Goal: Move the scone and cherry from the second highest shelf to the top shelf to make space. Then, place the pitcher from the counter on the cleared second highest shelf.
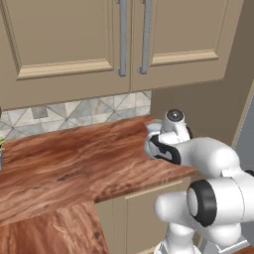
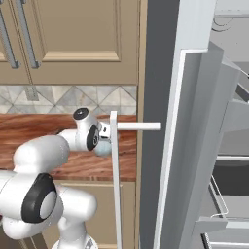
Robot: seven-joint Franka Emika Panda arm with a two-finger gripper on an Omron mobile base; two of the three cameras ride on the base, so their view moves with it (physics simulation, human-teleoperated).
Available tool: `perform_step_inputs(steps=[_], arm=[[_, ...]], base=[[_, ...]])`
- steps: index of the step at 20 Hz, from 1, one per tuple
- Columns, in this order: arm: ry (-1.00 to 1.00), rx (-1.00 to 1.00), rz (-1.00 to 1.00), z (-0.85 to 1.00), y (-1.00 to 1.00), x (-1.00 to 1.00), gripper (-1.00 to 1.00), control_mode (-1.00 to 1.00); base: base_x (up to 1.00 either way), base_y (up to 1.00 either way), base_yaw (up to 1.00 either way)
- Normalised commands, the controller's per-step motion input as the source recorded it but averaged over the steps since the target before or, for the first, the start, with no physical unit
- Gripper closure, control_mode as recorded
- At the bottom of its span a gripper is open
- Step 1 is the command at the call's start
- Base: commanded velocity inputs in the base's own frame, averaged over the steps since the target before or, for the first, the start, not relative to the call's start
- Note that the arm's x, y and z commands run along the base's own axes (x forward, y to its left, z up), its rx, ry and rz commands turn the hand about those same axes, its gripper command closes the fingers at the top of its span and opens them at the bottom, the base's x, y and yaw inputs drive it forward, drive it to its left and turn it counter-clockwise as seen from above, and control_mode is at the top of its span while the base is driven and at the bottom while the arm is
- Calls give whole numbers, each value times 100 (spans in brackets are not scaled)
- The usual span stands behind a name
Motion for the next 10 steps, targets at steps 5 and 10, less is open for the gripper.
perform_step_inputs(steps=[5, 10], arm=[[0, 0, 0, -18, -2, 37, -100, -100], [0, 0, 0, -30, 0, 13, -100, -100]], base=[[0, 0, 0], [0, 0, 0]])
